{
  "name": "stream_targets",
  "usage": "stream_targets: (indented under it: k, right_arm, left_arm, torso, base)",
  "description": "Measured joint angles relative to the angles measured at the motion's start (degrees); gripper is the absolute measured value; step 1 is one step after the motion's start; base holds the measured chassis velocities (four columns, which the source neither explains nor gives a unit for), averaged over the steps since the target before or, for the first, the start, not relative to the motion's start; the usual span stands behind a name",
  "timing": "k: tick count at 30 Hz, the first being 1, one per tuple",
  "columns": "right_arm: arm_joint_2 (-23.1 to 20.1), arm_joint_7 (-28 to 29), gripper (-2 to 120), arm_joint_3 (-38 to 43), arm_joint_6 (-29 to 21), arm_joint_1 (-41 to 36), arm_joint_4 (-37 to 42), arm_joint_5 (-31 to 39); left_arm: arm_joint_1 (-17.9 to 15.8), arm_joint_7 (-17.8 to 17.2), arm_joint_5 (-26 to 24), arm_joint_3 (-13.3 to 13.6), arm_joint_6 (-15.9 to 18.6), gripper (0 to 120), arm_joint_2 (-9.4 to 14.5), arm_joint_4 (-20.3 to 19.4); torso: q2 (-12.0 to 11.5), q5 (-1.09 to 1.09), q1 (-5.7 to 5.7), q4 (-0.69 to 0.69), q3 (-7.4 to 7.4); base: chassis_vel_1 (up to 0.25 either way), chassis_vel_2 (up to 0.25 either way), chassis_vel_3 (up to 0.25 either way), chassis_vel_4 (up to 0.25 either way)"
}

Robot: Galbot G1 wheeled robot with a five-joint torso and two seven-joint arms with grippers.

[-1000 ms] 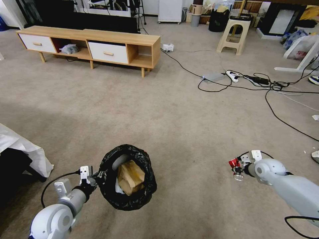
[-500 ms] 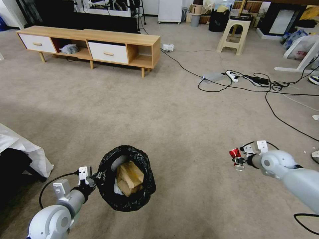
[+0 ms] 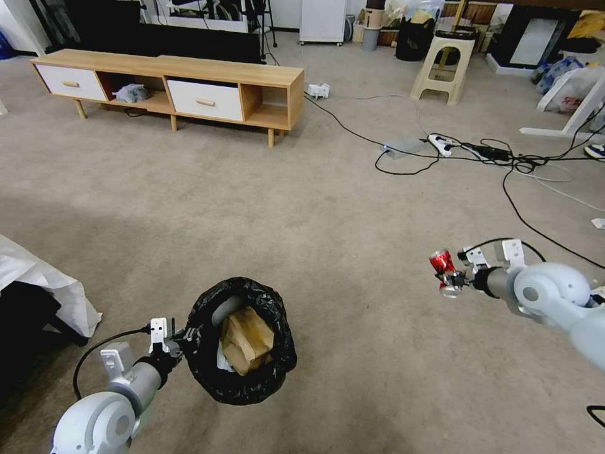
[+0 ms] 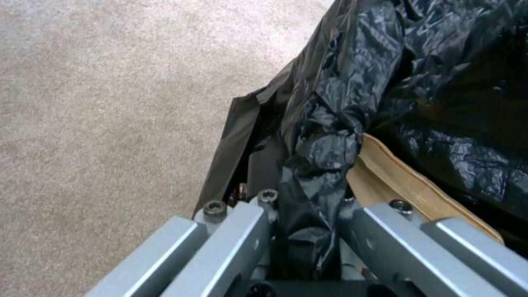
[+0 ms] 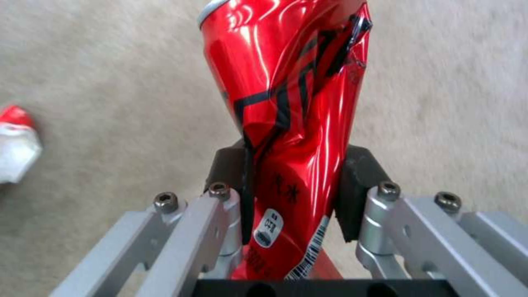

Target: Pick up the trash bin, then pick up the garbage from the floor and place it into the trash bin.

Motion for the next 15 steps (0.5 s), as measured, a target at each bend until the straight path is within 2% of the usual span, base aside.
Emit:
stream_targets:
  k: [7, 15]
  right_arm:
    - [-1.2, -0.8, 26, 1.8, 1.3, 0.0, 6.1, 0.6]
    - [-0.7, -4.7, 26, 1.1, 7.2, 0.5, 10.4, -2.9]
  left_arm:
    - [0.2, 0.4, 0.6, 0.2, -0.1, 1, -0.2, -0.3]
    - [0.3, 0.5, 1.0, 0.5, -0.1, 1, -0.4, -0.7]
  torso:
    - [0.0, 0.0, 0.0, -0.01, 0.0]
    - [0.0, 0.0, 0.0, -0.01, 0.0]
  base:
    - [0.0, 0.0, 0.0, 0.0]
    - [0.0, 0.0, 0.0, 0.0]
